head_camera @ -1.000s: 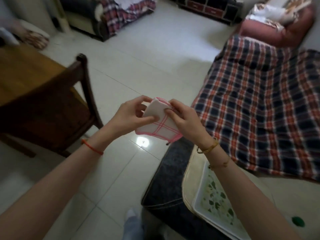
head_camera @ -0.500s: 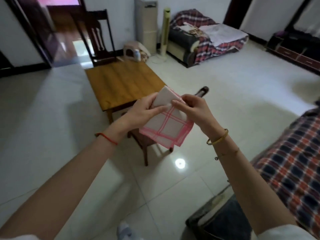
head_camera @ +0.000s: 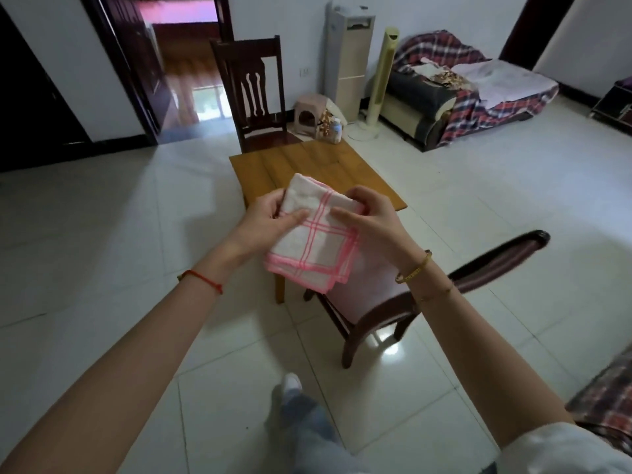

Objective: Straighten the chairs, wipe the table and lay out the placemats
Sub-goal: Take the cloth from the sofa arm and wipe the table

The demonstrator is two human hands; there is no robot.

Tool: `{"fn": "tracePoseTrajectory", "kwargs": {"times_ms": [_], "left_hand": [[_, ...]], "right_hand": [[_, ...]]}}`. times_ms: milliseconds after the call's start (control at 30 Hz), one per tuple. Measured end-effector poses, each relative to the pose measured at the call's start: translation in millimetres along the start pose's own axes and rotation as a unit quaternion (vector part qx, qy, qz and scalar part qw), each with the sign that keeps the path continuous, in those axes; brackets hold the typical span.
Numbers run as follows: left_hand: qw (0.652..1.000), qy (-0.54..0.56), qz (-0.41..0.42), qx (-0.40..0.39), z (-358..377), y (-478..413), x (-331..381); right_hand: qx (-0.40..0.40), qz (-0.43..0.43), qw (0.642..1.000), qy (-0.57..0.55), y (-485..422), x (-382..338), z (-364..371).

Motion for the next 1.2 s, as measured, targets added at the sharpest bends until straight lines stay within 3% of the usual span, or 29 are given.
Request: {"fn": "tracePoseTrajectory", "kwargs": {"times_ms": [433, 667, 933, 1200], "left_hand": [[0.993, -0.004, -0.057, -0.101, -162.8, -267.1, -88.1], [0.99, 0.004, -0.058, -0.132, -207.7, -410.5, -134.0], [0.973, 0.005, -0.098, -0.208, -224.5, -576.0, -204.5], [0.947, 0.055, -0.139, -0.284, -170.8, -708.1, -259.4]], "right_hand": [[0.053, 0.083, 0.995, 0.016, -301.5, 57.7, 39.0], [0.107, 0.116, 0.986, 0.05, -433.8, 94.6, 41.3], [0.245, 0.164, 0.955, 0.031, -554.9, 171.4, 31.5], [0.302, 0.226, 0.925, 0.04, -623.5, 266.3, -7.3]]}}
Point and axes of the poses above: each hand's wrist, its own y-axis away from the middle knuckle, its own z-axis out of the palm, x = y × z, the point moved 5 cm from there along -y, towards the middle knuckle, and after that the axes turned 4 degrees about -x, right-handed, at the moved point
